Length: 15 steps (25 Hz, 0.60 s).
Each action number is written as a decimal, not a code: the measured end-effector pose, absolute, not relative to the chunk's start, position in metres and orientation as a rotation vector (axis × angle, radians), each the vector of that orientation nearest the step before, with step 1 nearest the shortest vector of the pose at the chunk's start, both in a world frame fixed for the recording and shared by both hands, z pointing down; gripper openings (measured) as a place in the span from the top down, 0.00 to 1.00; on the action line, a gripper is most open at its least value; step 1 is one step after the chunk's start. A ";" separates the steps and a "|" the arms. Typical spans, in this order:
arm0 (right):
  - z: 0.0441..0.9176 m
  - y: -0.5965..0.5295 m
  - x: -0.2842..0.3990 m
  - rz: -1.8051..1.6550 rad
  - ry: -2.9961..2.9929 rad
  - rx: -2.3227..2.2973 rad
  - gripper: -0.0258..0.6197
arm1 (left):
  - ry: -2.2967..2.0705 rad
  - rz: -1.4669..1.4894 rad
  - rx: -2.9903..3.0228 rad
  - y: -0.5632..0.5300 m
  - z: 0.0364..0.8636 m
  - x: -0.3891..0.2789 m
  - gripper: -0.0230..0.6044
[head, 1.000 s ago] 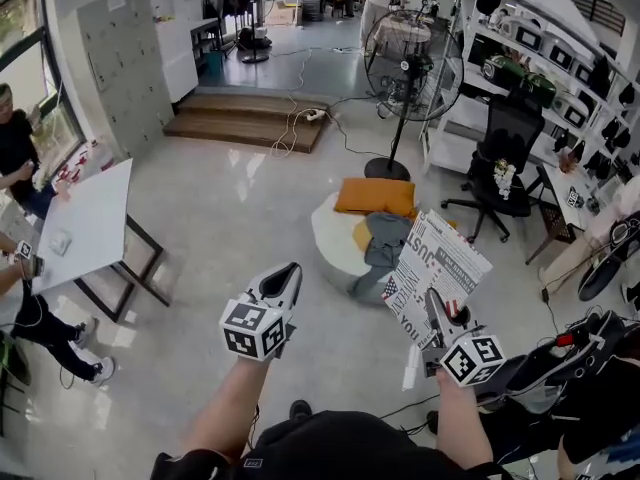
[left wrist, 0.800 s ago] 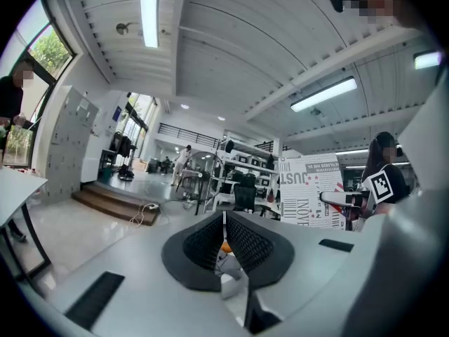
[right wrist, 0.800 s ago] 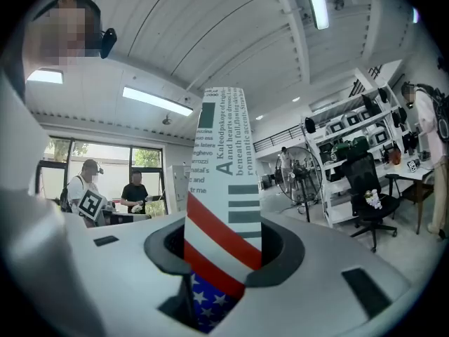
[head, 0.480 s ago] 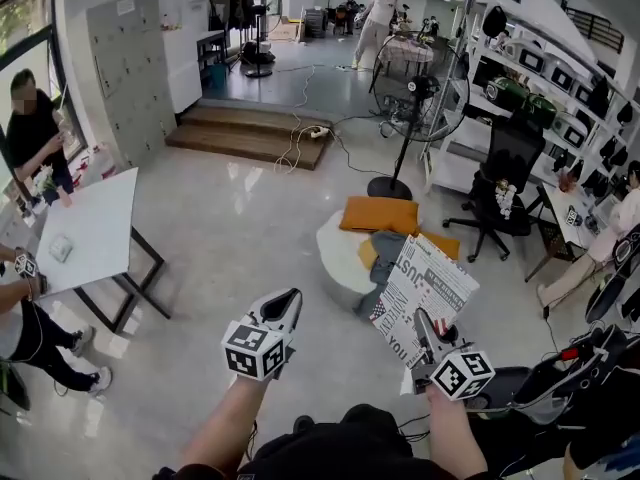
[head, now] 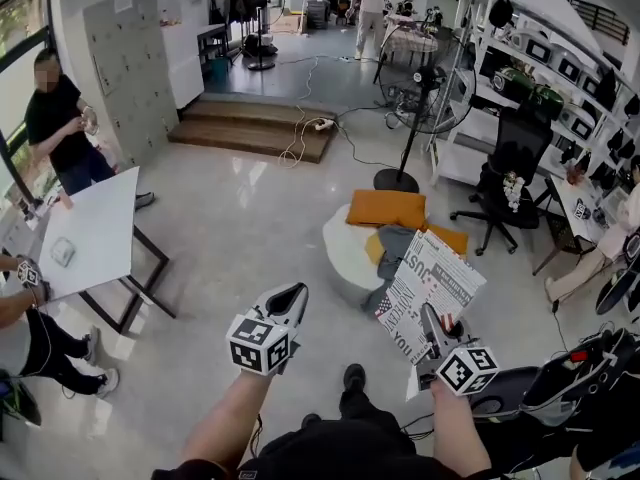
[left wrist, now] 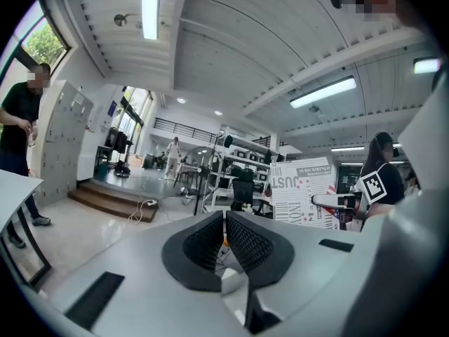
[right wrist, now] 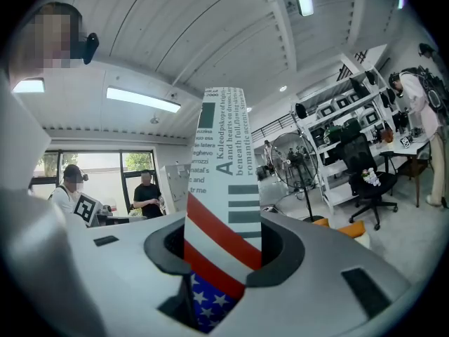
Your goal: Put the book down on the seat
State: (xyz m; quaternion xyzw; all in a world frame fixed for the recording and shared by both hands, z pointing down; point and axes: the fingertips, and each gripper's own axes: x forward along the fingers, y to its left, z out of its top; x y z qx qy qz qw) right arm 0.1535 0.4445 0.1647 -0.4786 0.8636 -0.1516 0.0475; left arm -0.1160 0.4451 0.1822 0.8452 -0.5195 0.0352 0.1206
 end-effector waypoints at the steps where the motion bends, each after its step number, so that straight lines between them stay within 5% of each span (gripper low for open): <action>1: 0.168 0.439 0.154 -0.472 2.629 -1.463 0.70 | -1.512 0.109 2.465 0.439 0.185 -0.116 0.94; 15: 0.219 0.289 0.199 -0.590 2.571 -1.490 0.70 | -1.493 0.211 2.432 0.288 0.214 -0.075 0.94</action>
